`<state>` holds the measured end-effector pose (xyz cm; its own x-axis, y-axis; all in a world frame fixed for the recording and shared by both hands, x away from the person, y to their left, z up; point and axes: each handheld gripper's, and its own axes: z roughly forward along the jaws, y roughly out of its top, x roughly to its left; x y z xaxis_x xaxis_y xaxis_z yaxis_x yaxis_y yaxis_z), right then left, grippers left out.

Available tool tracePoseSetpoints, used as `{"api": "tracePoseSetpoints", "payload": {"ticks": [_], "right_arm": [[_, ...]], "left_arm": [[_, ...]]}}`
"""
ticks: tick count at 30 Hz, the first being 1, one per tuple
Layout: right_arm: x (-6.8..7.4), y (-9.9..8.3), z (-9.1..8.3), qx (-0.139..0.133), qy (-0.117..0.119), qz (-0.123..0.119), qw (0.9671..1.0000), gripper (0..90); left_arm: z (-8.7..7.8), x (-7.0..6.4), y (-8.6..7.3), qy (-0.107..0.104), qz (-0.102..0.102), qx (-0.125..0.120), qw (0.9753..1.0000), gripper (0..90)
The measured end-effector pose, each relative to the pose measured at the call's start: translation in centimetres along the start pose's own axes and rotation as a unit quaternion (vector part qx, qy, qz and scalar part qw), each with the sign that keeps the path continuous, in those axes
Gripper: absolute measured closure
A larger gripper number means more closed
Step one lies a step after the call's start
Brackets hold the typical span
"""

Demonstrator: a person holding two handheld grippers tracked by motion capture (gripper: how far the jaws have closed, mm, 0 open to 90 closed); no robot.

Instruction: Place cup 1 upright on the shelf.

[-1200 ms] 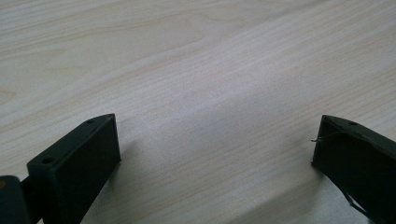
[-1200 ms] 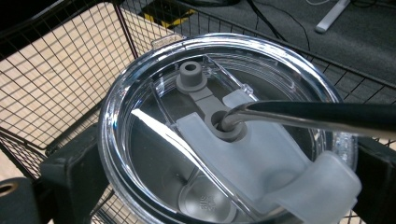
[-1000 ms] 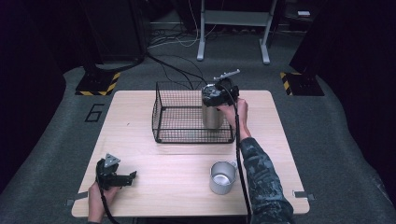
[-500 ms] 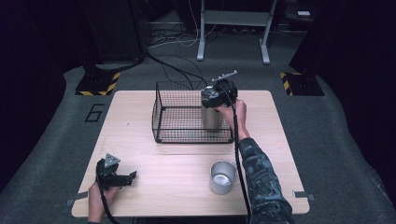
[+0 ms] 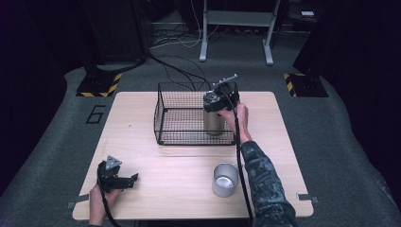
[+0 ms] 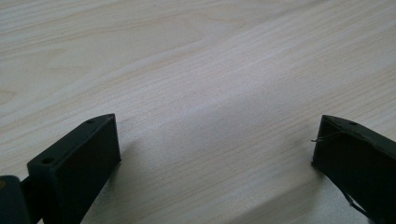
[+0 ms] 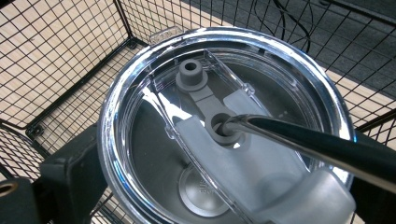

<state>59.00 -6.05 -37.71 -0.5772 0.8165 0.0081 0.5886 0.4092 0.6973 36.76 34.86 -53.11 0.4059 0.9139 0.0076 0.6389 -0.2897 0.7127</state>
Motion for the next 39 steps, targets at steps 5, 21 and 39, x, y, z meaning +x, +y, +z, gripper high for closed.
{"api": "tracePoseSetpoints", "payload": {"ticks": [5,21,39], "right_arm": [[-0.1,-0.2,0.1,0.004,0.001,0.001,1.0,3.3],[-0.5,-0.7,0.0,0.014,0.01,0.016,0.9997,2.5],[-0.9,-0.4,-3.8,-0.007,0.019,0.017,0.9997,0.0]], "left_arm": [[0.0,0.0,0.0,0.0,0.0,-0.001,1.0,0.3],[0.0,0.0,0.0,0.0,0.001,-0.001,1.0,0.4],[0.0,0.0,0.0,0.0,0.001,0.0,1.0,0.3]]}}
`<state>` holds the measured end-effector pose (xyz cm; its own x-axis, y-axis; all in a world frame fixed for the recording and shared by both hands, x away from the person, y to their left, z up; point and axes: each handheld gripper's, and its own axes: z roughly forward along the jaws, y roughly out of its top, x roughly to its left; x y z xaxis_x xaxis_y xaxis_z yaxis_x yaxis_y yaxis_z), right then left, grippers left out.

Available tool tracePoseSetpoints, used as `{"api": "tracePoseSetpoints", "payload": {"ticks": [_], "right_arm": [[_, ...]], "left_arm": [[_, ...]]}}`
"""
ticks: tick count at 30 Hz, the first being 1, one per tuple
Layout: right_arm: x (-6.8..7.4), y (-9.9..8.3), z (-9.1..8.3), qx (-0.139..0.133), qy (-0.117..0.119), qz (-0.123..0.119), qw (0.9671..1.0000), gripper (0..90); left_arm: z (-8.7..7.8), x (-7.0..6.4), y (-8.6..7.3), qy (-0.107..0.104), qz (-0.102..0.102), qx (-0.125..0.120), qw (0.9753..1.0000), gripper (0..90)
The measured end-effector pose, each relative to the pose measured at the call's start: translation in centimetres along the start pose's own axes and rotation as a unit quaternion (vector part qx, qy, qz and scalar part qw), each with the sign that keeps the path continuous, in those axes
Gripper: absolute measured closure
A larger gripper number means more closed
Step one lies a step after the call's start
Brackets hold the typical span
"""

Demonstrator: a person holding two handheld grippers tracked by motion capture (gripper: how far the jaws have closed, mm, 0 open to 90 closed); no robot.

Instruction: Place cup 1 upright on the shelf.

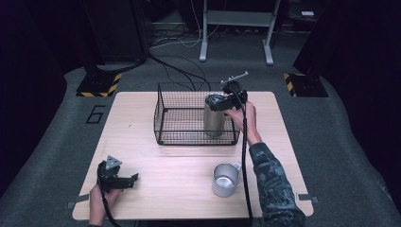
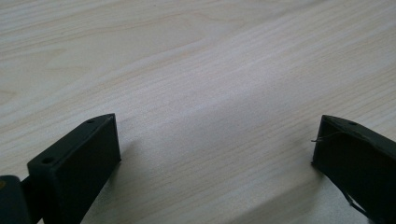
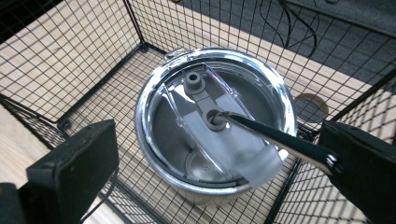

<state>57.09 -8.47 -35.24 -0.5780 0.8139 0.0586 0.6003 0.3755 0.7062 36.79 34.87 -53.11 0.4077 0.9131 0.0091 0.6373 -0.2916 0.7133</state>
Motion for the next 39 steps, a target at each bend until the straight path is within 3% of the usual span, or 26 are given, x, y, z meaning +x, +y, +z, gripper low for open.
{"api": "tracePoseSetpoints", "payload": {"ticks": [4,7,18,23,29,36,39], "right_arm": [[0.2,-0.1,-1.2,-0.015,0.003,-0.003,0.9999,0.0],[0.8,-0.4,-2.9,-0.033,0.005,-0.019,0.9993,0.0],[2.0,-2.3,-6.1,-0.054,0.012,-0.045,0.9974,0.0],[2.2,-4.3,-7.8,-0.062,0.021,-0.045,0.9968,0.0],[1.9,-6.9,-9.3,-0.07,0.014,-0.051,0.9962,0.0],[0.8,-10.2,-10.7,-0.077,0.002,-0.041,0.9962,0.0],[-0.1,-12.2,-11.4,-0.084,-0.005,-0.025,0.9962,0.0]], "left_arm": [[0.0,0.0,0.0,0.0,0.0,0.0,1.0,0.4],[0.0,0.0,0.0,0.0,0.0,-0.001,1.0,0.4],[0.0,0.0,0.0,0.0,0.0,-0.001,1.0,0.4],[0.0,0.0,0.0,0.0,0.0,0.0,1.0,0.3],[0.0,0.0,0.0,0.0,0.0,-0.001,1.0,0.4],[0.1,-0.1,0.0,0.002,-0.004,-0.005,1.0,0.4],[0.1,-0.1,0.0,0.005,-0.006,-0.009,0.9999,0.4]]}}
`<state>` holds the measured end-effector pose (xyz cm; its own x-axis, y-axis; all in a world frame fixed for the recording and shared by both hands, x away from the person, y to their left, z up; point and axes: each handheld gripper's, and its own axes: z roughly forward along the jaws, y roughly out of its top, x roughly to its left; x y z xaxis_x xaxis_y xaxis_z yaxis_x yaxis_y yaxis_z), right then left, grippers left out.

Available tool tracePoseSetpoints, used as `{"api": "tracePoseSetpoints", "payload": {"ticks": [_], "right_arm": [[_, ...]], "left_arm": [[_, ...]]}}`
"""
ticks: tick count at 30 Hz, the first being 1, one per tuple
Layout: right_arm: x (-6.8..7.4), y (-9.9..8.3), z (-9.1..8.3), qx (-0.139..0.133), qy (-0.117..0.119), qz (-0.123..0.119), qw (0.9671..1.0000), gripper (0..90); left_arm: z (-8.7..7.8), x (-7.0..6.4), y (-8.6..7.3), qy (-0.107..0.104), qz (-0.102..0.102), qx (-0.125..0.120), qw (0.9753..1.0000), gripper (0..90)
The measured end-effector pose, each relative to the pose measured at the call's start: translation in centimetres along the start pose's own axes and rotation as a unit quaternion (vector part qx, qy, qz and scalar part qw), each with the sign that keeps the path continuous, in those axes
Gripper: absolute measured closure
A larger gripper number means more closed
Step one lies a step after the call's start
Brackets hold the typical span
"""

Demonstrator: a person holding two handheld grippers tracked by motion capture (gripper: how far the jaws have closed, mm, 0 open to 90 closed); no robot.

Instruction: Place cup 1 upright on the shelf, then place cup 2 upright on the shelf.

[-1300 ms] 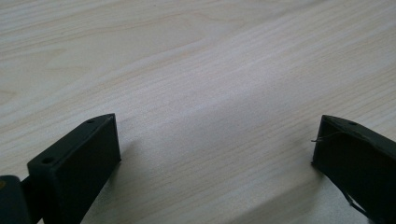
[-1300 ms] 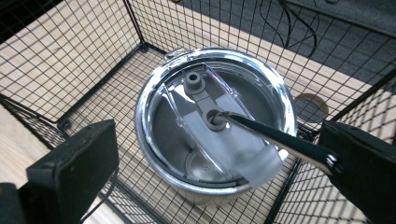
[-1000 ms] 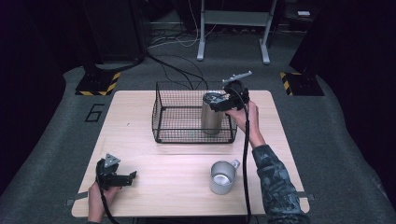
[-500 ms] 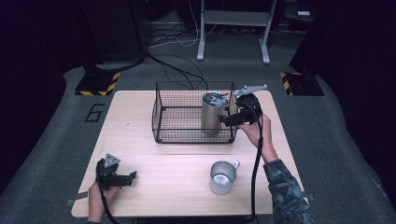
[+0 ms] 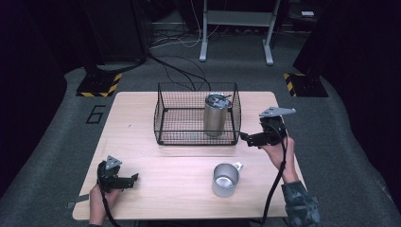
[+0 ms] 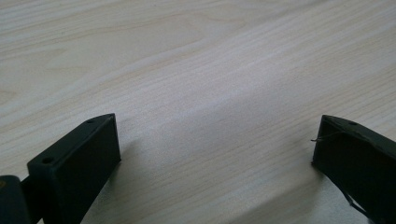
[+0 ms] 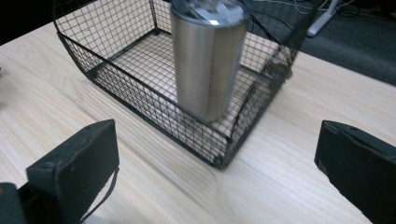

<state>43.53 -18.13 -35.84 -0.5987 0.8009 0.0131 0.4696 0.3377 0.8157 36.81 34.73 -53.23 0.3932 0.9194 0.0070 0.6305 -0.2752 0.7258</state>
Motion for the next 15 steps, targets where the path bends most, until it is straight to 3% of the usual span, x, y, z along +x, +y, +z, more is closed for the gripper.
{"api": "tracePoseSetpoints", "payload": {"ticks": [6,10,15], "right_arm": [[-1.1,-3.1,-0.9,-0.001,-0.016,0.023,0.9996,0.0],[-2.2,-6.8,-1.5,-0.01,-0.029,0.056,0.9979,0.0],[-2.9,-10.2,-1.7,-0.007,-0.053,0.076,0.9957,0.0]], "left_arm": [[0.0,0.0,0.0,-0.001,-0.002,0.001,1.0,0.3],[0.0,0.0,0.0,-0.002,0.0,0.001,1.0,0.3],[0.0,0.0,0.0,0.001,-0.005,0.003,1.0,0.1]]}}
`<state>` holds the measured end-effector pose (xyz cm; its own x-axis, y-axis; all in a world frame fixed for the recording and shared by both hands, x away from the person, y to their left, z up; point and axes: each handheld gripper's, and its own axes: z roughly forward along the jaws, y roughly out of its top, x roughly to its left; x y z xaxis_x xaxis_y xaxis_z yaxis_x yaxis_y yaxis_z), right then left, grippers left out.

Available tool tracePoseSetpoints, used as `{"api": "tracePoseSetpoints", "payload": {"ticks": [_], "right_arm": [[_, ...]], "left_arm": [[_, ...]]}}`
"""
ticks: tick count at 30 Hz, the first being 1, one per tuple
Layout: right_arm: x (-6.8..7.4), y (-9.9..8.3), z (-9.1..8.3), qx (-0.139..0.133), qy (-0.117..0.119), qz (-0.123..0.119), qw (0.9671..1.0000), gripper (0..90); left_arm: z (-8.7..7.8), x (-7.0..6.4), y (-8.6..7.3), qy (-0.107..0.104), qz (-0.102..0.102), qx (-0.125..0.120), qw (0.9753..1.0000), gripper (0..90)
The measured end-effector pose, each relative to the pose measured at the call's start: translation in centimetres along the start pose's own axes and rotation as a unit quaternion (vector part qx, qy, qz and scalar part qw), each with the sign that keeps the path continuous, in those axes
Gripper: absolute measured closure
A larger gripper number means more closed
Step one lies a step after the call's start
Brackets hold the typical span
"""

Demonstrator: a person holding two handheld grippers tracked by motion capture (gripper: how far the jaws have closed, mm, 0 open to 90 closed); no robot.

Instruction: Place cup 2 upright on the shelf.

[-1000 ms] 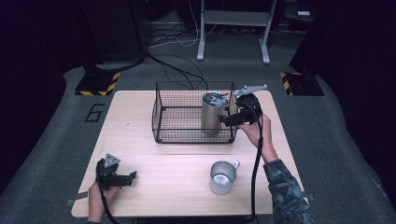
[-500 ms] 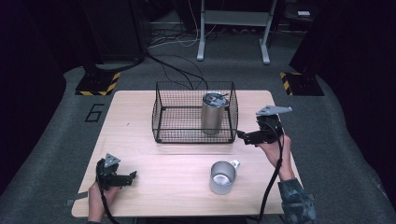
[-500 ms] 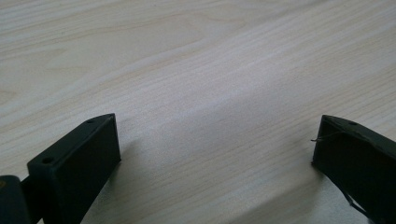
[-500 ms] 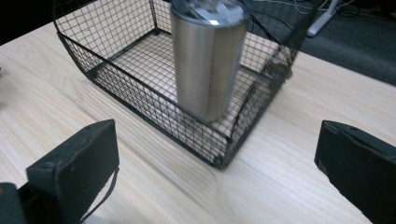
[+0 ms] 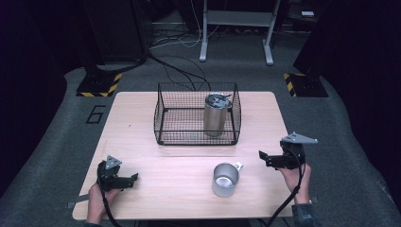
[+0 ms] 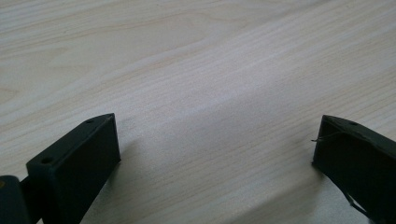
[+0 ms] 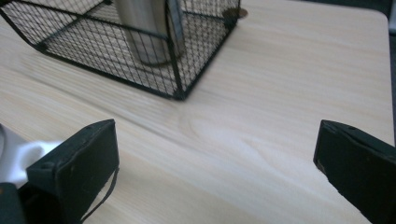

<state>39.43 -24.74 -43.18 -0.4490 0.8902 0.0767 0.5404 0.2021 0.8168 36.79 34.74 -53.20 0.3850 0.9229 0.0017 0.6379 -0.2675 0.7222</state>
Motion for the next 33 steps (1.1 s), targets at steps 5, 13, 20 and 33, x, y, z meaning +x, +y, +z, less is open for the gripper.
{"api": "tracePoseSetpoints", "payload": {"ticks": [5,13,20,33], "right_arm": [[-0.7,-2.5,0.3,0.009,-0.013,0.012,0.9998,0.0],[-2.0,-7.1,2.4,0.03,-0.028,0.044,0.9982,0.0],[-2.4,-8.3,3.2,0.046,-0.042,0.042,0.9972,0.0],[-2.7,-8.7,4.1,0.062,-0.049,0.037,0.9962,0.0]], "left_arm": [[0.0,-0.2,-0.1,0.01,-0.006,-0.003,0.9999,0.1],[-0.5,-0.3,-0.1,0.016,-0.024,-0.002,0.9996,3.1],[-1.2,-1.0,0.2,-0.023,-0.025,-0.029,0.999,0.1],[-0.8,-6.0,3.0,-0.1,0.043,-0.048,0.9929,0.0]]}}
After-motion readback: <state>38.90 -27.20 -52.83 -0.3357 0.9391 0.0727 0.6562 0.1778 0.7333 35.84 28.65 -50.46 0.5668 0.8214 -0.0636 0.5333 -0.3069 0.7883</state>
